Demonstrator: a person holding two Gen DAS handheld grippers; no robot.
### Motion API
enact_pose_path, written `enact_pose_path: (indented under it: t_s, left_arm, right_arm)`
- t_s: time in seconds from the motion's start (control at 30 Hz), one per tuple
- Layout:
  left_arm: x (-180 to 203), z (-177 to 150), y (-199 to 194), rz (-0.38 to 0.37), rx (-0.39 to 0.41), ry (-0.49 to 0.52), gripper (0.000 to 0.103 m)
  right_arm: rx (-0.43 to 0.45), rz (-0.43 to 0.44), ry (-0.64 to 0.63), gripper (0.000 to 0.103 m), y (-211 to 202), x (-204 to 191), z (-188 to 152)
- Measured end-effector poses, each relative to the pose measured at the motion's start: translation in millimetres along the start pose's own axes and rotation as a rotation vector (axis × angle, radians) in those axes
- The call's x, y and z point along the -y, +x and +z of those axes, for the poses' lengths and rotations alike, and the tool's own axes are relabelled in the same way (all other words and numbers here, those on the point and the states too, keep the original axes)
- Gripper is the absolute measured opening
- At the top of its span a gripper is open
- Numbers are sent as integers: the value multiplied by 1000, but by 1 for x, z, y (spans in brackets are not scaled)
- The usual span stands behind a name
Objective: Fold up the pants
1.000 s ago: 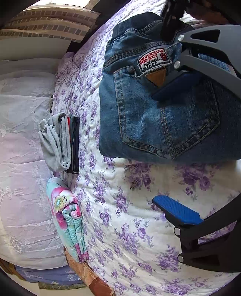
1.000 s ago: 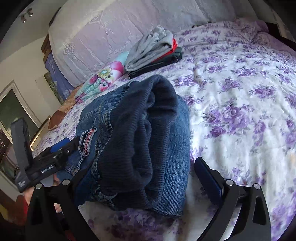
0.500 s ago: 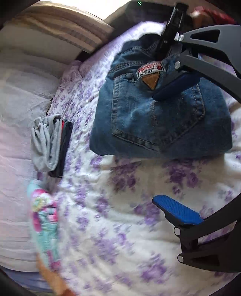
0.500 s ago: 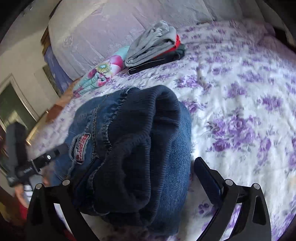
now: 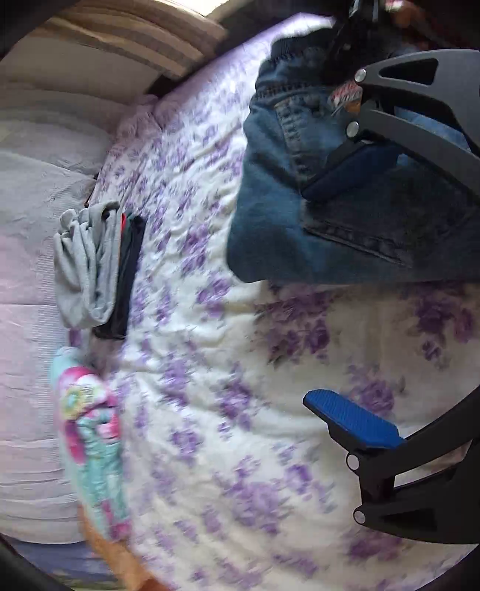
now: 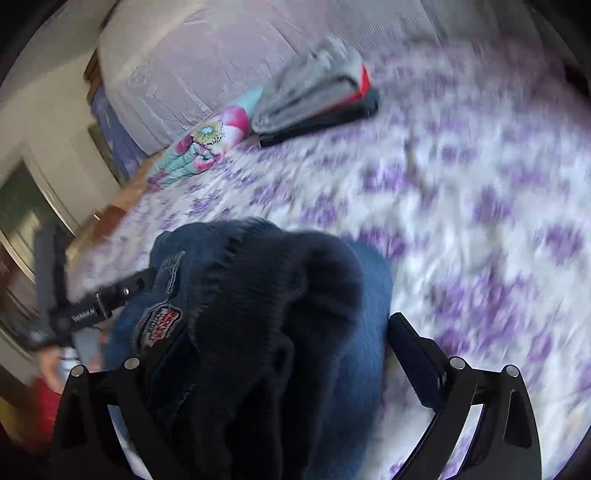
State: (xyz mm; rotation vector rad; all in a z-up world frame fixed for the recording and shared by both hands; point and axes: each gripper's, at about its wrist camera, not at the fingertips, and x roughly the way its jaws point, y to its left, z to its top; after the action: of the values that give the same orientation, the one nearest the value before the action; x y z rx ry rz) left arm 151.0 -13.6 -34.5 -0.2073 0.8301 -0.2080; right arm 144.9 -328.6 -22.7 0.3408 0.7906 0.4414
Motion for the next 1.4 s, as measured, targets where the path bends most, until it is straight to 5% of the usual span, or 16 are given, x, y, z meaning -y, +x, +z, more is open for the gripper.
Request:
enact_pose_path:
  t_s: [0.2, 0.3, 0.4, 0.5, 0.6, 0.63, 0.7, 0.83, 1.03, 1.17, 1.4]
  left_arm:
    - [-40, -20, 6, -304, -133, -272, 98]
    - [-36, -29, -2, -338, -124, -274, 98]
    - [-23, -39, -6, -425, -200, -217, 98]
    - [2, -47, -10, -356, -199, -63, 99]
    - [10, -40, -3, -385, -177, -71, 95]
    - [14, -35, -1, -413, -169, -69, 75]
    - [27, -27, -5, -357, -139, -27, 75]
    - [43, -7, -23, -318, -62, 79, 65]
    - [44, 83, -18, -250, 48, 115, 65]
    - [25, 143, 21, -209, 29, 52, 65]
    - [-7, 197, 114, -130, -36, -37, 66]
  right_arm:
    - [-43, 113, 55, 100, -10, 14, -9]
    - [-1, 177, 94, 100, -12, 22, -22]
    - [-30, 182, 82, 100, -16, 19, -26]
    - [-58, 191, 89, 100, -13, 20, -23]
    - [-54, 186, 75, 100, -8, 14, -20]
    - [-40, 185, 55, 95, -7, 9, -21]
    - [0, 110, -10, 85, -9, -4, -22]
    - [41, 123, -49, 68, -22, -13, -7]
    - [106, 128, -93, 68, -13, -24, 76]
    - [79, 113, -73, 68, 41, -15, 154]
    - [22, 52, -27, 68, 138, 14, 225]
